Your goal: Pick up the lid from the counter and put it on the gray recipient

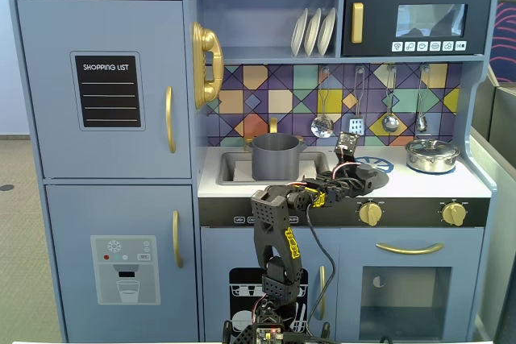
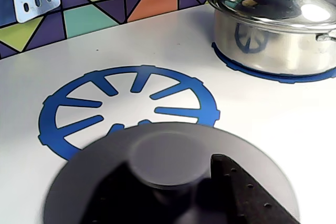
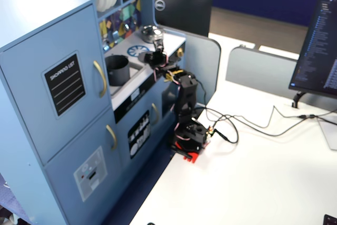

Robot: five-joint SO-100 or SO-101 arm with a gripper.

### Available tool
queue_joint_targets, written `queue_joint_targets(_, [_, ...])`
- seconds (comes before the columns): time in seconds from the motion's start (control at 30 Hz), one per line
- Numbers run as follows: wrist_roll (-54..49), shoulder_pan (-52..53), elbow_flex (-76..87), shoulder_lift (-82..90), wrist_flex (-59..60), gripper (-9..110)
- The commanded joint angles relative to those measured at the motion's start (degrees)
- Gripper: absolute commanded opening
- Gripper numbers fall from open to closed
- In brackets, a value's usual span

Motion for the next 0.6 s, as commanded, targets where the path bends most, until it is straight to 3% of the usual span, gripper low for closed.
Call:
queue_joint_targets(0.0, [0.97, -0.53, -2.29, 1.49, -1.85, 0])
queue_joint_targets(0.3, [2.02, -1.76, -0.26, 7.73, -1.76, 0])
queue_joint_targets(0.57, [2.64, -3.16, -3.25, 16.7, 5.98, 0])
